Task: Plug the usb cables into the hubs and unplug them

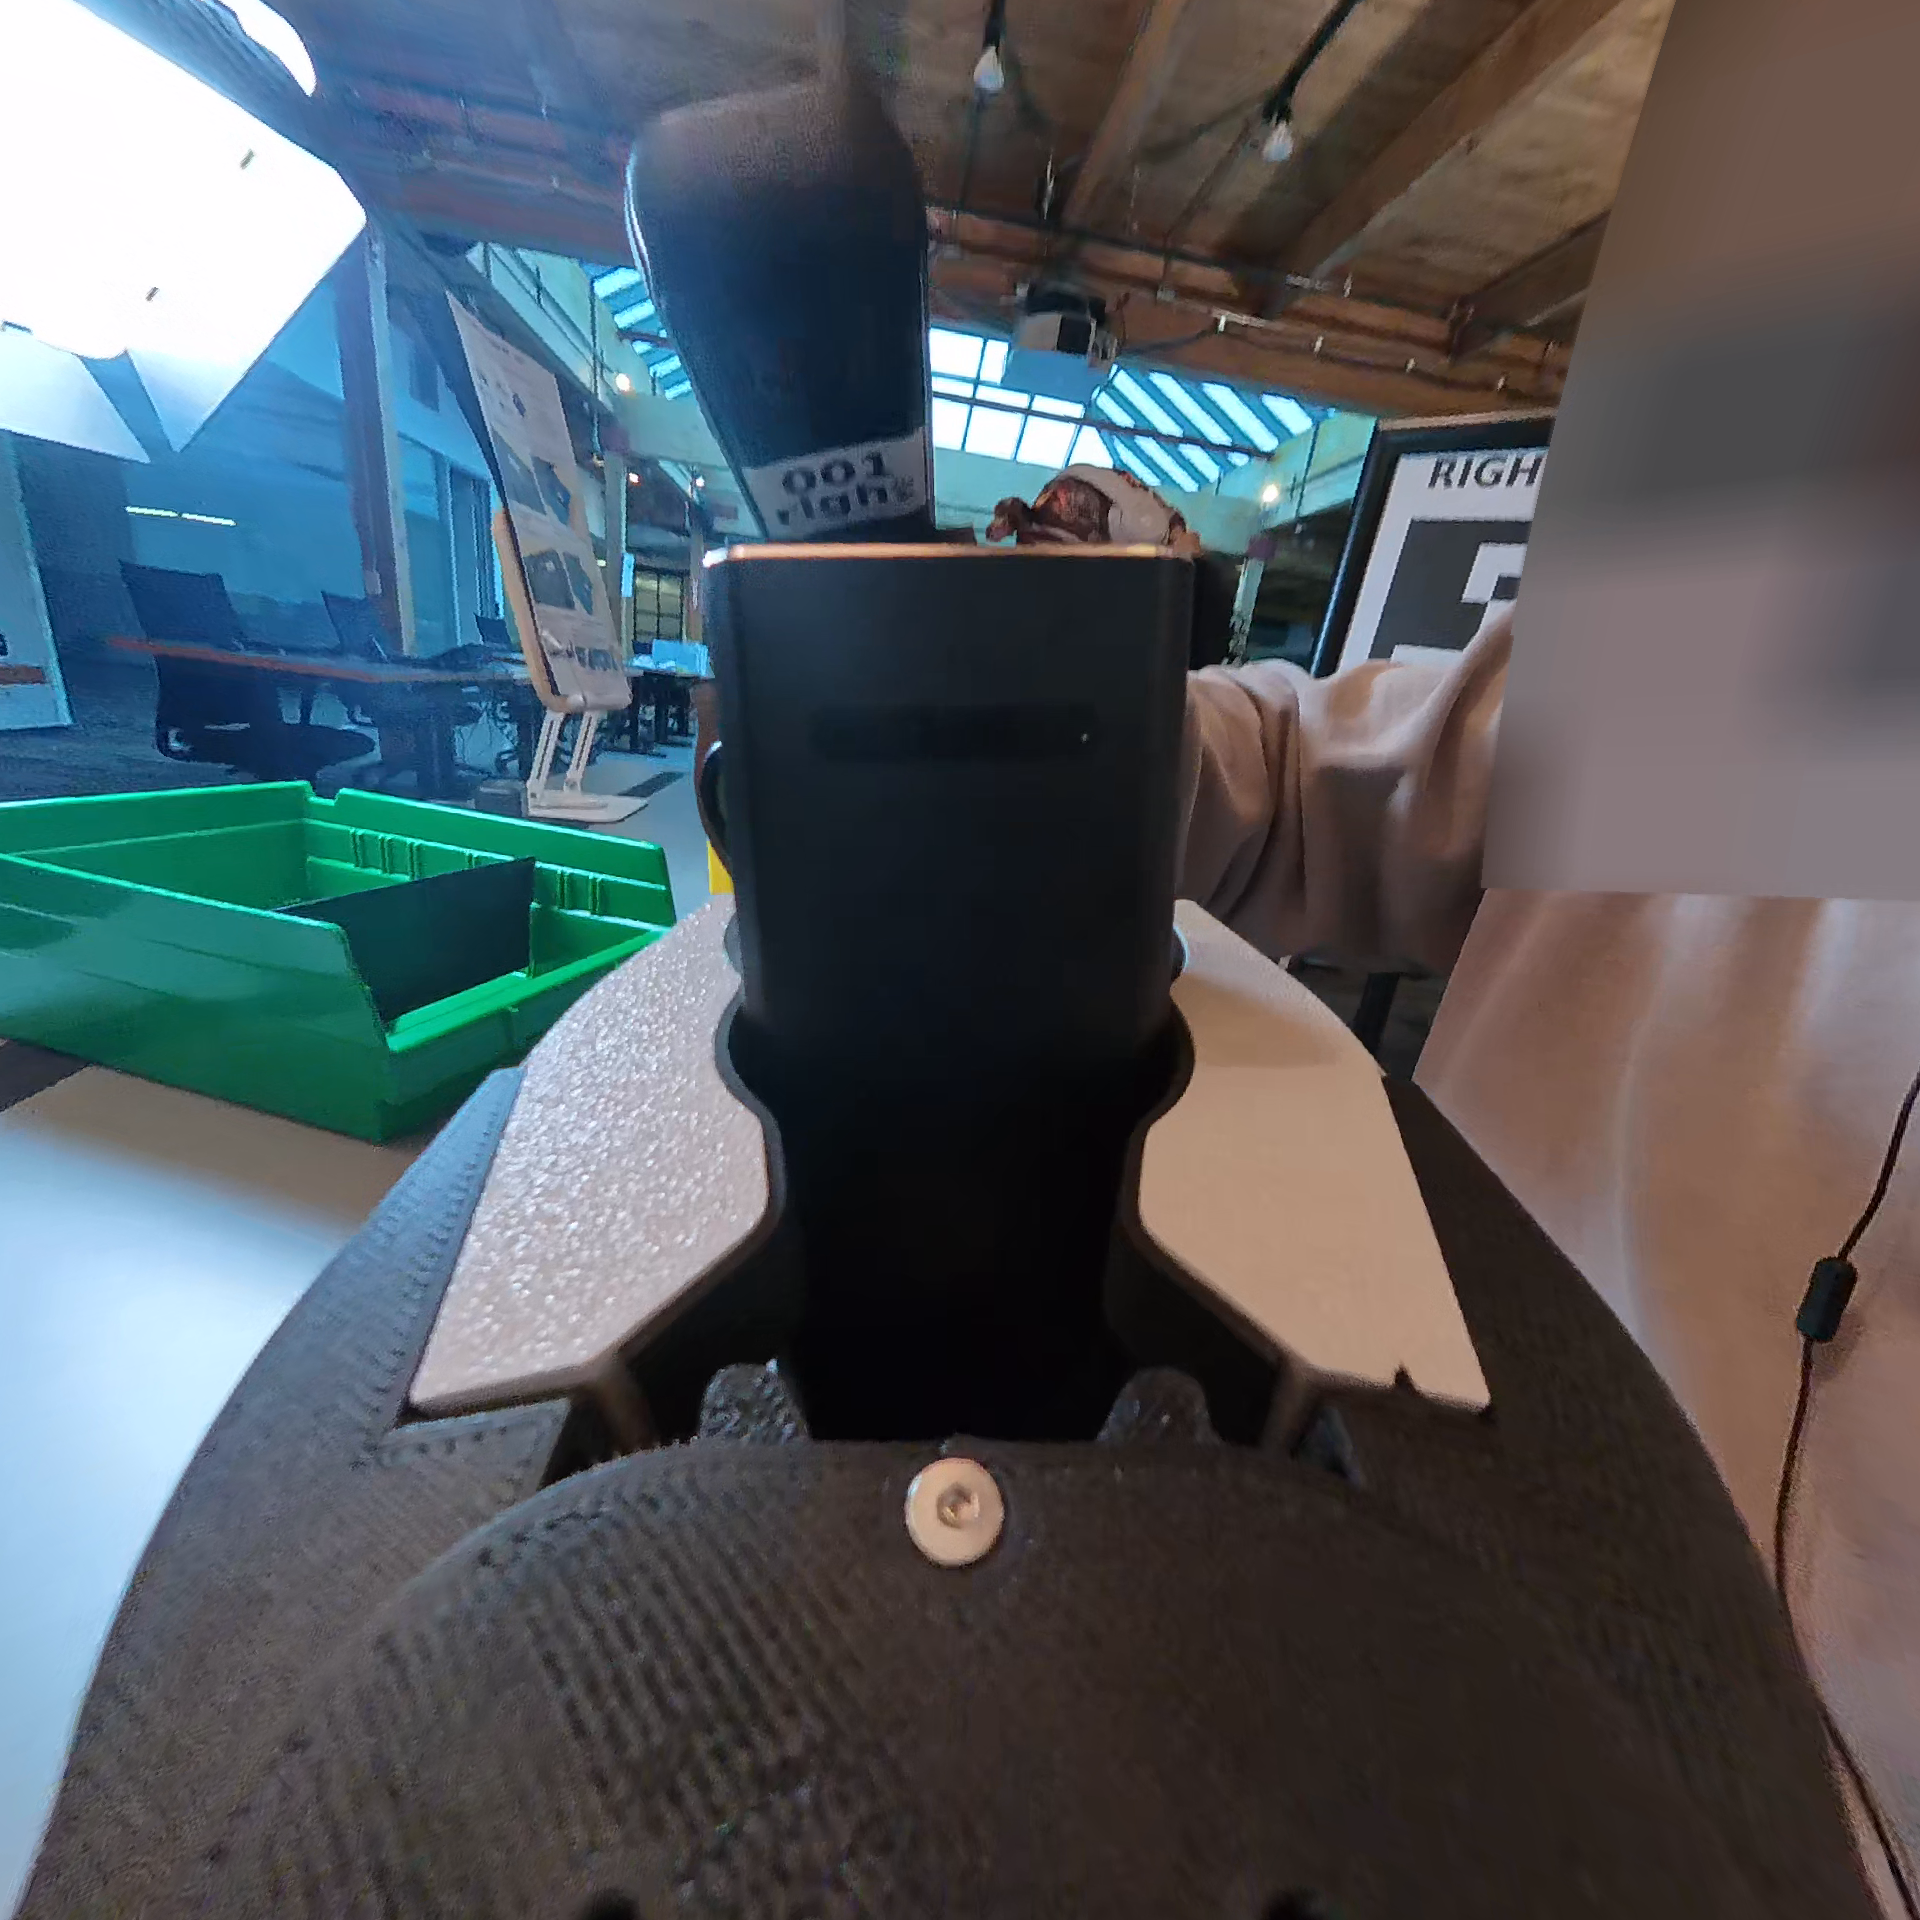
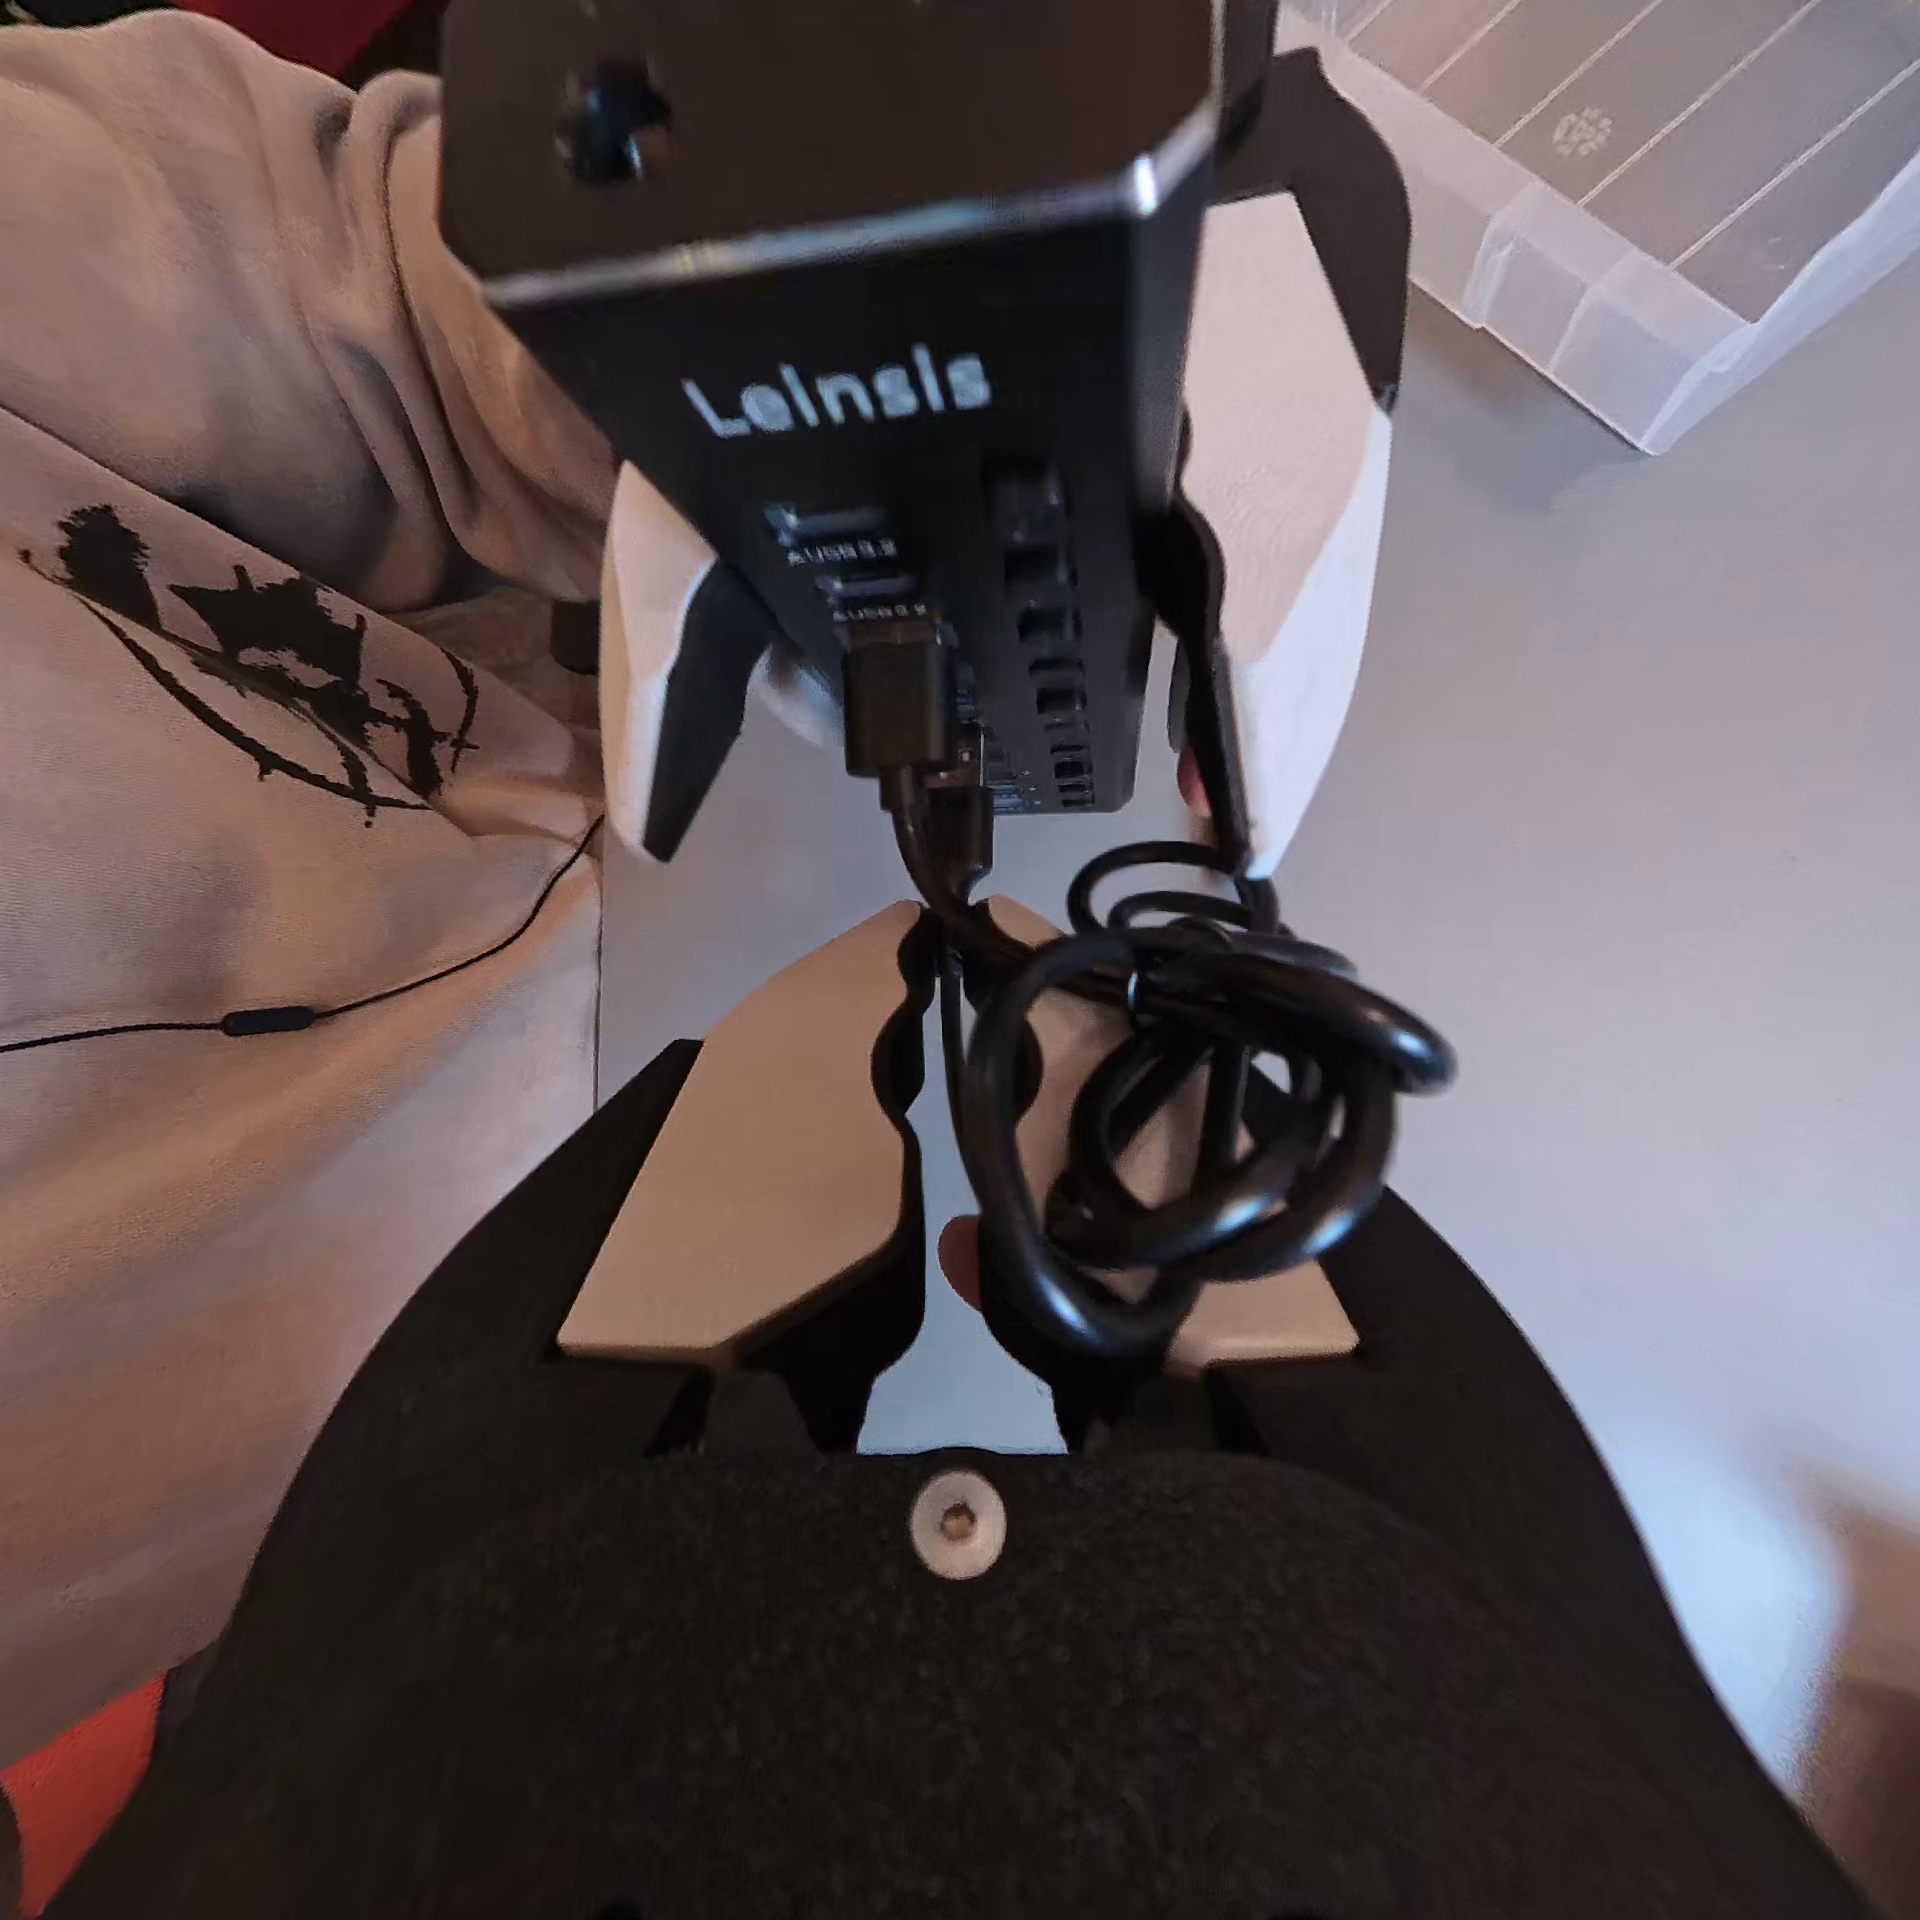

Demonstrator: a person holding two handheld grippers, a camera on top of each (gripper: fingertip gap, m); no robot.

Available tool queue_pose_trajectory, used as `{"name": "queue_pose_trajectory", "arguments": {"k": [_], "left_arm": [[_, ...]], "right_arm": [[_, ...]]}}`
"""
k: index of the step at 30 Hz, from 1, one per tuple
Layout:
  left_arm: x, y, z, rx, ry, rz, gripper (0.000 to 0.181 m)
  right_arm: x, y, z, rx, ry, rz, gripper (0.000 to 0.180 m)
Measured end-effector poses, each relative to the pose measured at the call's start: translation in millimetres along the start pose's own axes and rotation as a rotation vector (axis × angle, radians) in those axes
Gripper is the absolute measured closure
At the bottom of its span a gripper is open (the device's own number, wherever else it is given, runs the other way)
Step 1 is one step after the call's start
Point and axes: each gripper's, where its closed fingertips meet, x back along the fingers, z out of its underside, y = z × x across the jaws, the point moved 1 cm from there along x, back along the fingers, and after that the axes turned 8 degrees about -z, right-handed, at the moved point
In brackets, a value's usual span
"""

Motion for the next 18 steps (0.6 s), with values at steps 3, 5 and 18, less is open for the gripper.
{"name": "queue_pose_trajectory", "arguments": {"k": [3, 5, 18], "left_arm": [[1, 0, -4, 0.019, -0.016, 0.005, 0.108], [1, 0, -4, 0.017, -0.018, -0.001, 0.109], [8, -8, -32, 0.046, -0.146, 0.025, 0.109]], "right_arm": [[-3, 1, -1, 0.0, -0.014, -0.011, 0.174], [-5, 0, 1, 0.022, -0.016, -0.005, 0.174], [-3, 12, 6, 0.264, -0.375, -0.11, 0.174]]}}
